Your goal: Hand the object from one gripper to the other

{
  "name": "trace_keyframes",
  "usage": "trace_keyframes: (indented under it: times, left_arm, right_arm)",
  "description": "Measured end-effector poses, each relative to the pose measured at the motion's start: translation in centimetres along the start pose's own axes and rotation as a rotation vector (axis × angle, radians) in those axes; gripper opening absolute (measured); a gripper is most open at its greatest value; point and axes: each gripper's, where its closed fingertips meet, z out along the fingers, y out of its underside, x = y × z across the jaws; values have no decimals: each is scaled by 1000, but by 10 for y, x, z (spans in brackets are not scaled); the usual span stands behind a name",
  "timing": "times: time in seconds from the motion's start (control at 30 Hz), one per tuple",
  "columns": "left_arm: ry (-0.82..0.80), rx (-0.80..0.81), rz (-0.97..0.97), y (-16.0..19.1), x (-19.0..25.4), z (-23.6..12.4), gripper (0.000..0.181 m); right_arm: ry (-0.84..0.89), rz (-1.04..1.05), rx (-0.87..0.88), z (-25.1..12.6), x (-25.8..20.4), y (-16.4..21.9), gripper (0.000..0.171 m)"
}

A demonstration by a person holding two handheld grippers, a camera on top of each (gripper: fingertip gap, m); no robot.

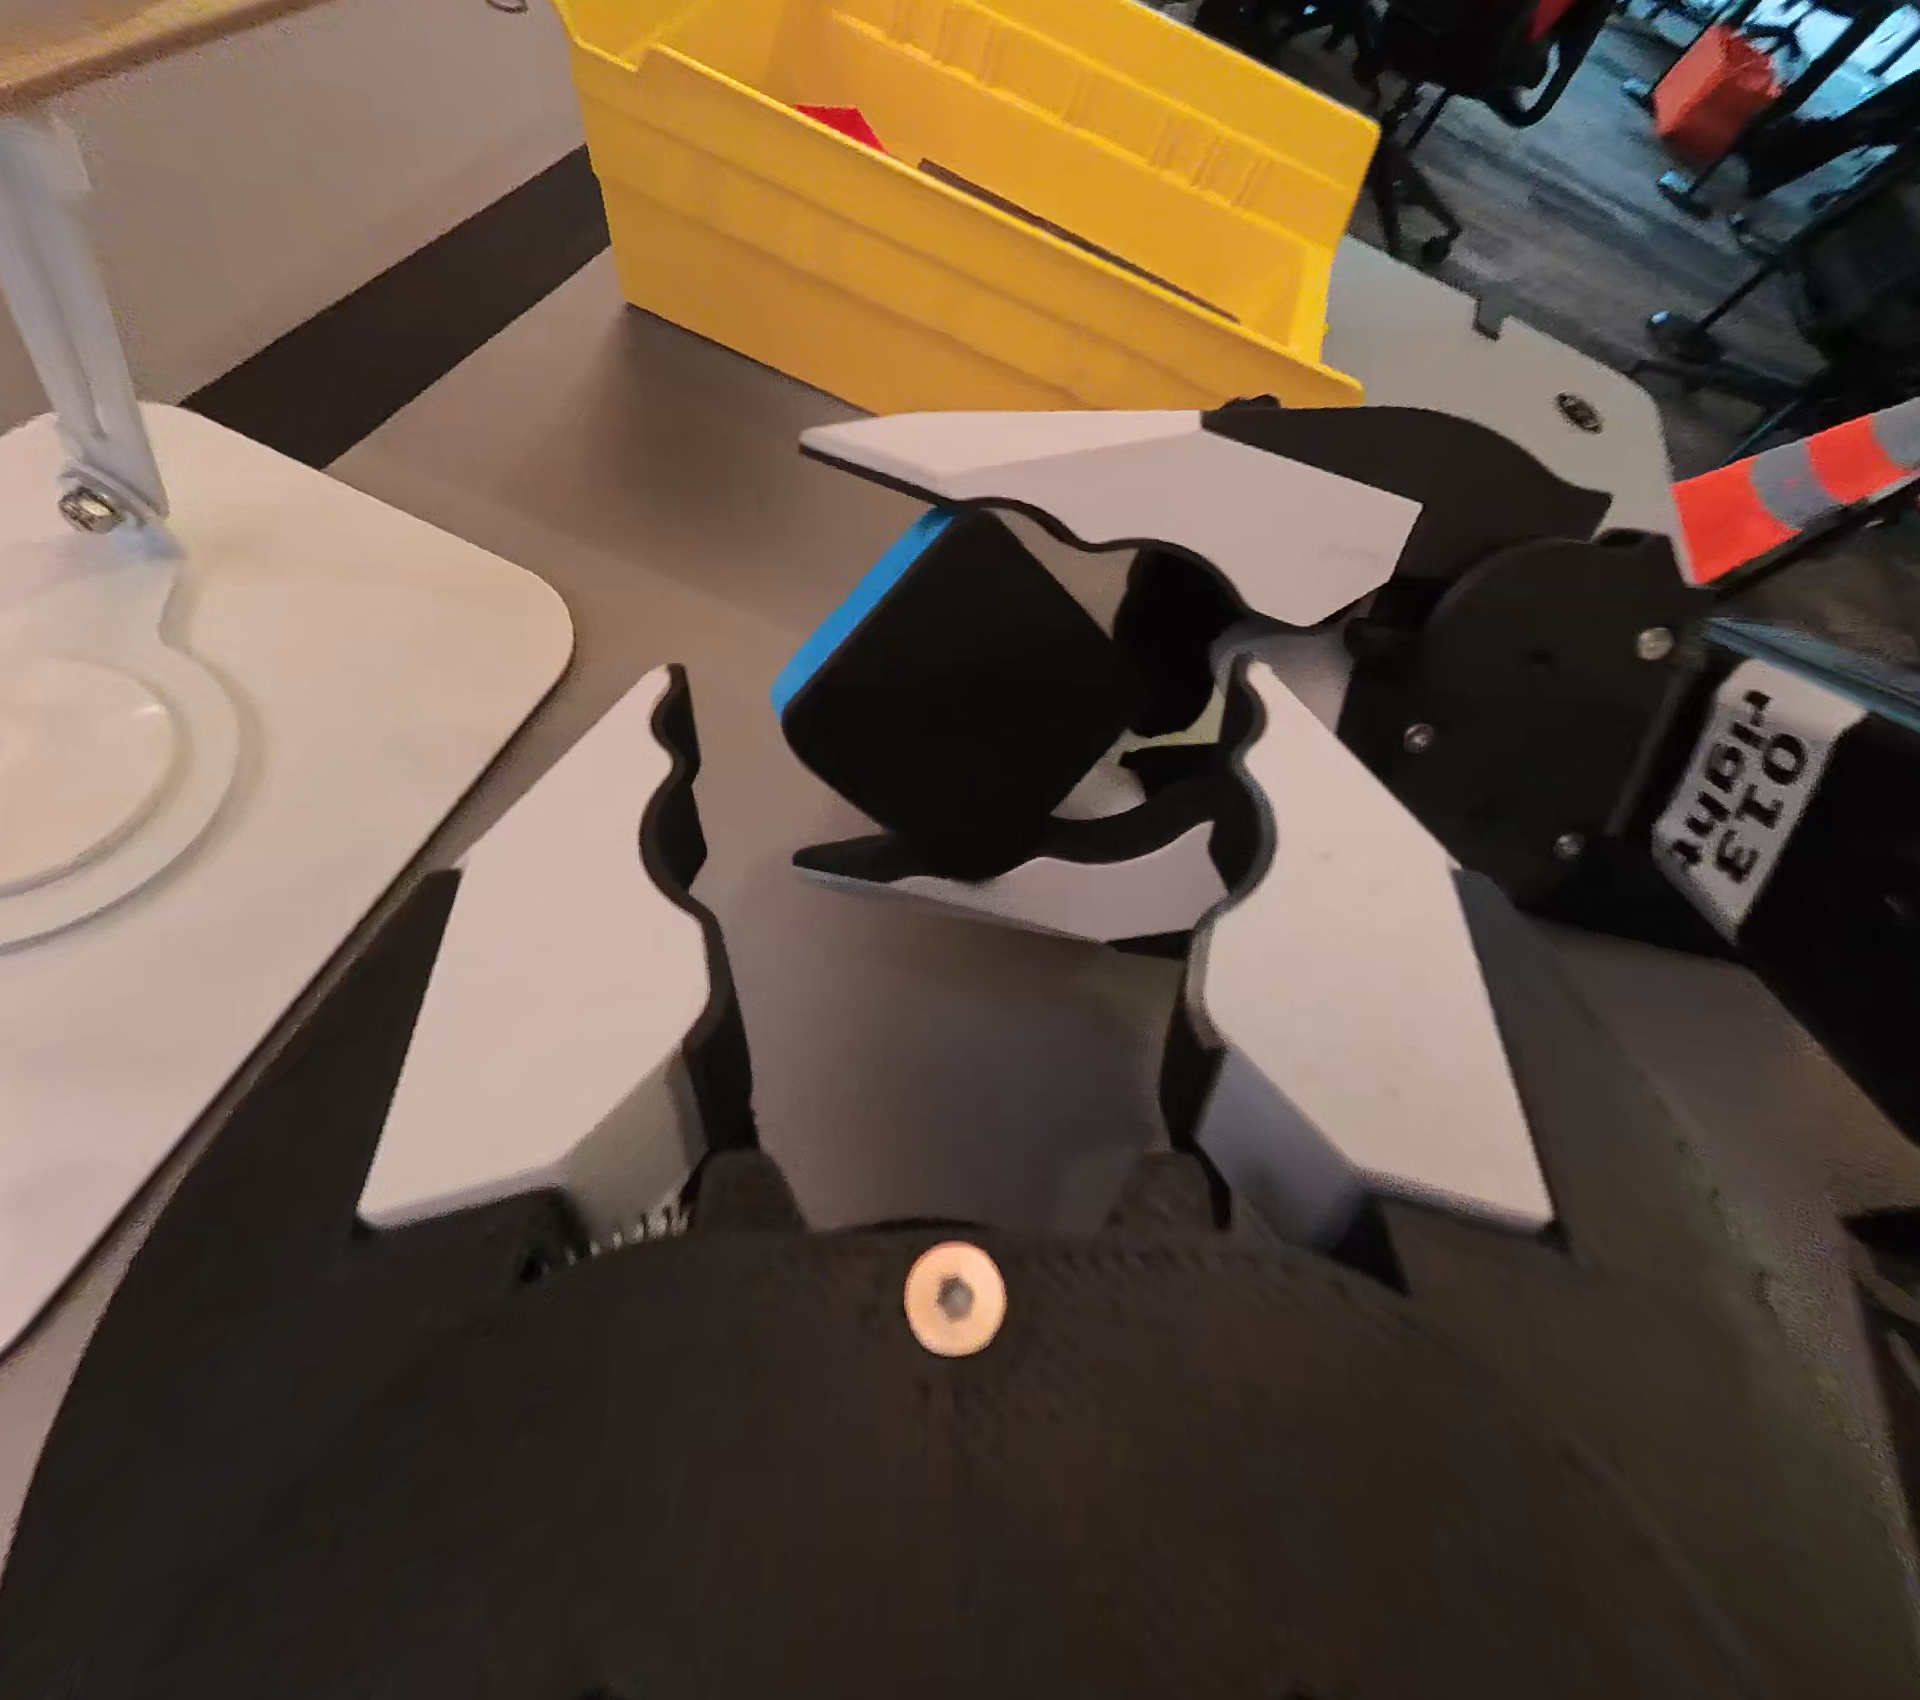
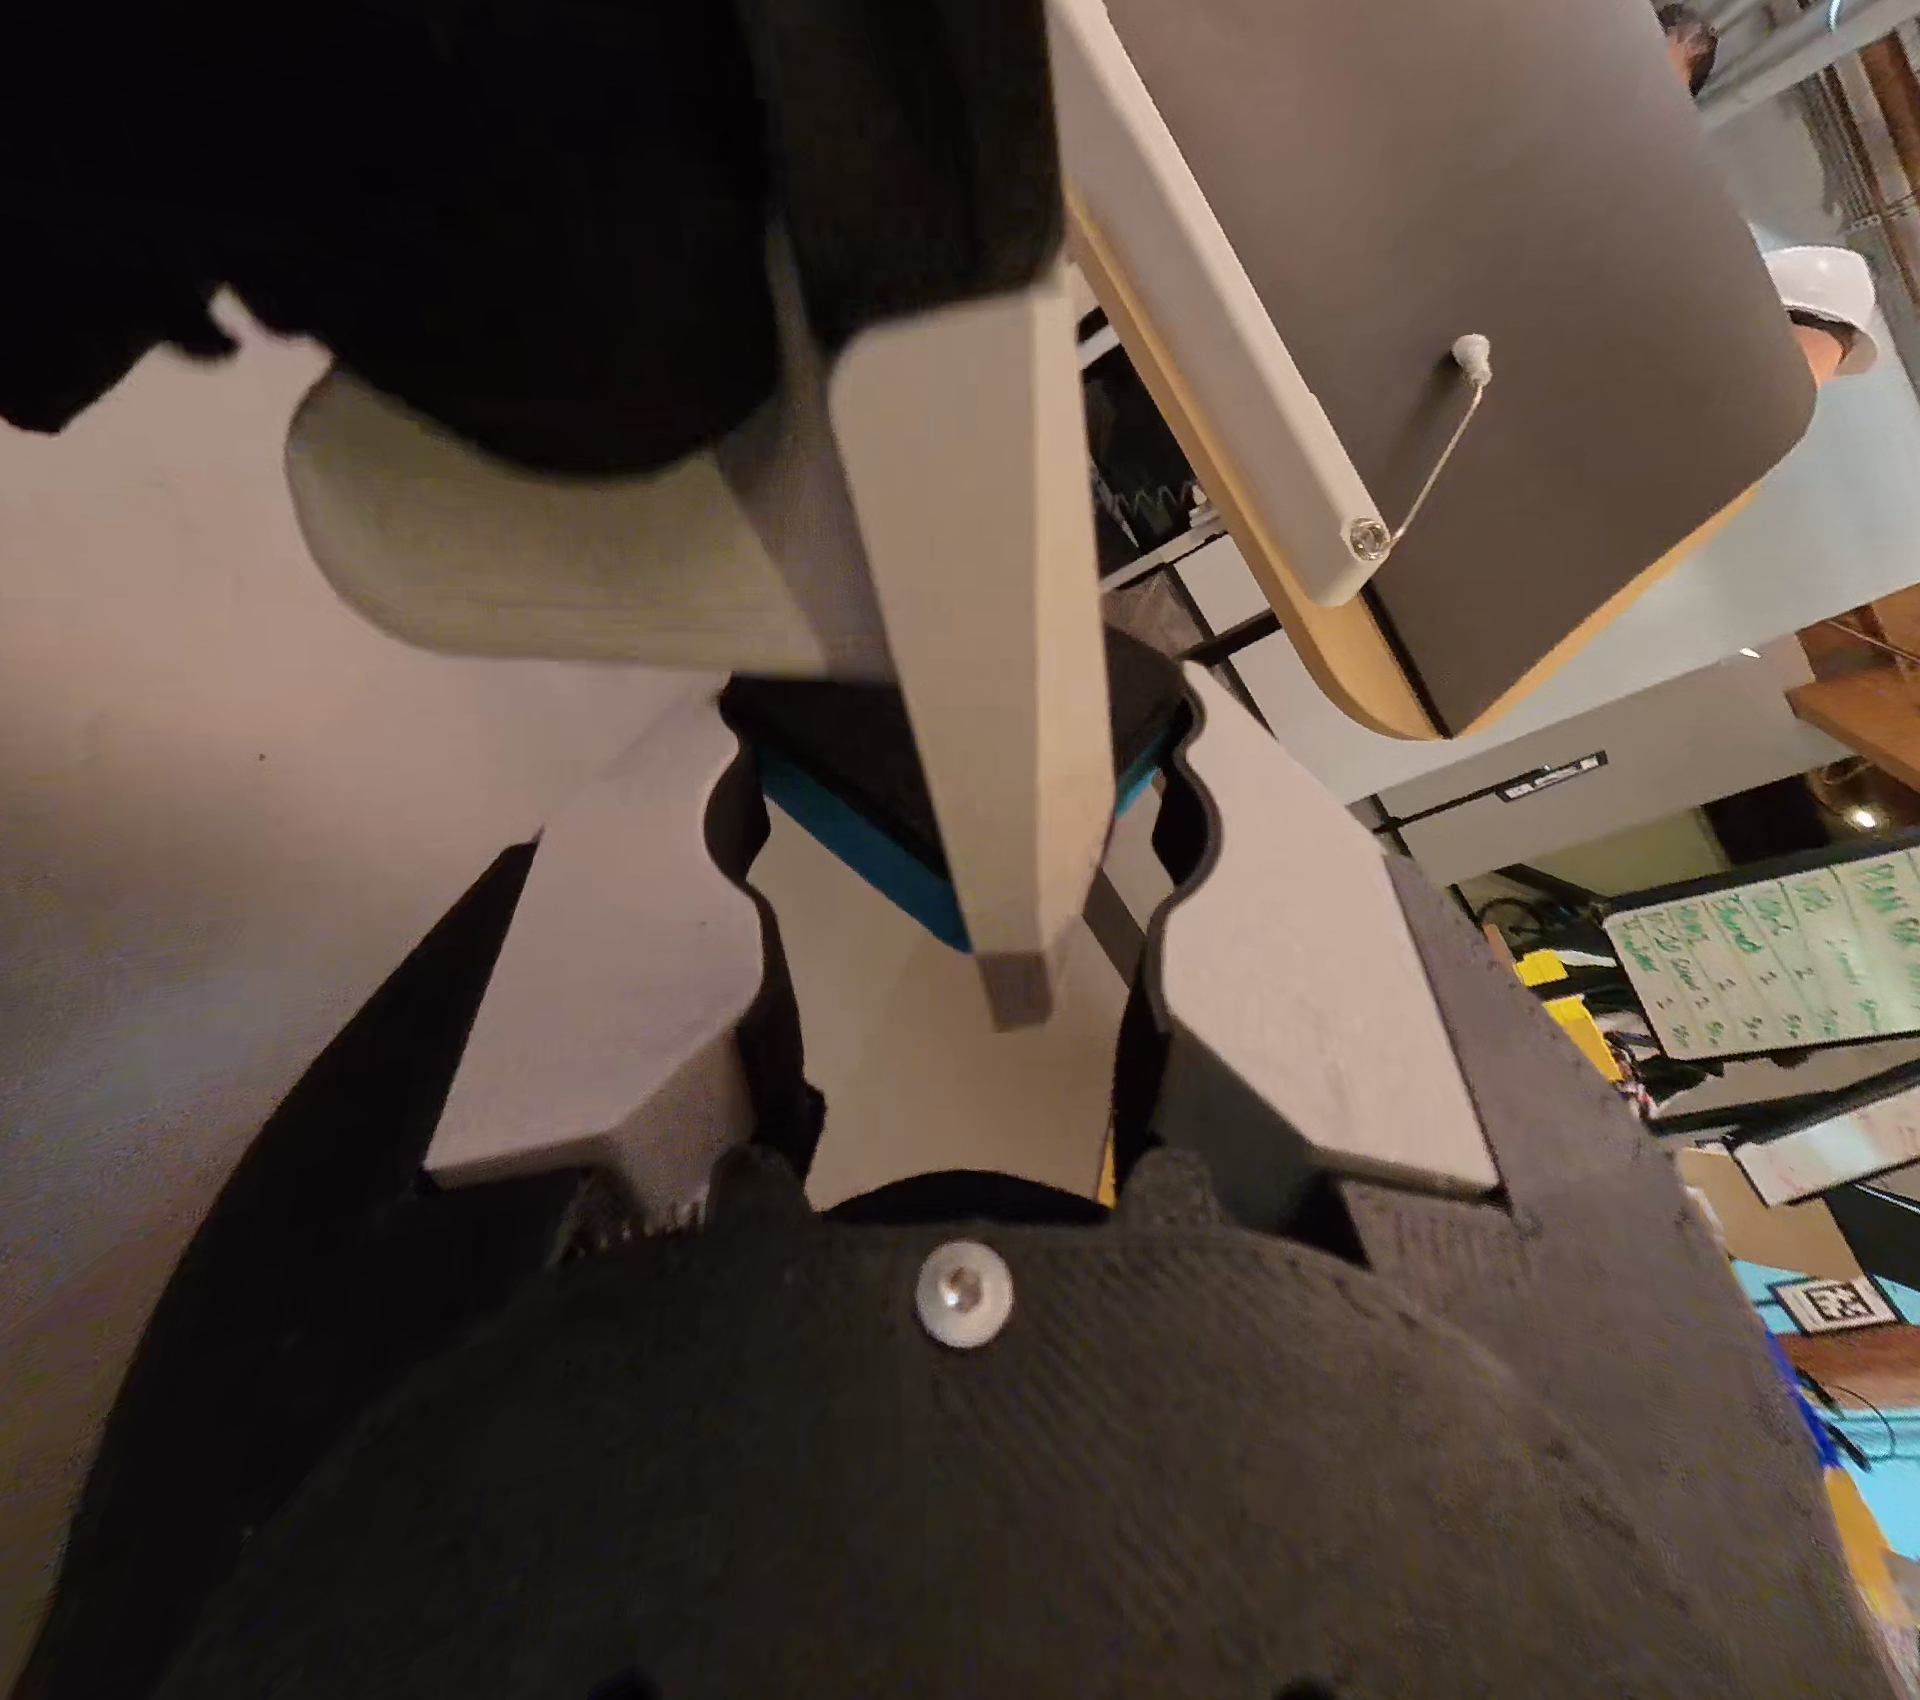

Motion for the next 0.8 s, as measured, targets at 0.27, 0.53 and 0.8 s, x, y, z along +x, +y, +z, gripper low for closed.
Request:
trace_keyframes:
  times: [0.27, 0.53, 0.8]
  left_arm:
    - [-70, 8, 35, 3, -1, 11, 76]
    - [237, 117, -68, -12, 19, -18, 73]
    - [807, 464, -296, -45, 36, -86, 73]
  right_arm:
    - [13, -38, -14, -1, -1, -1, 73]
    - [-75, 85, 230, -17, 0, -38, 88]
    - [-221, 236, 519, -46, 5, -72, 97]
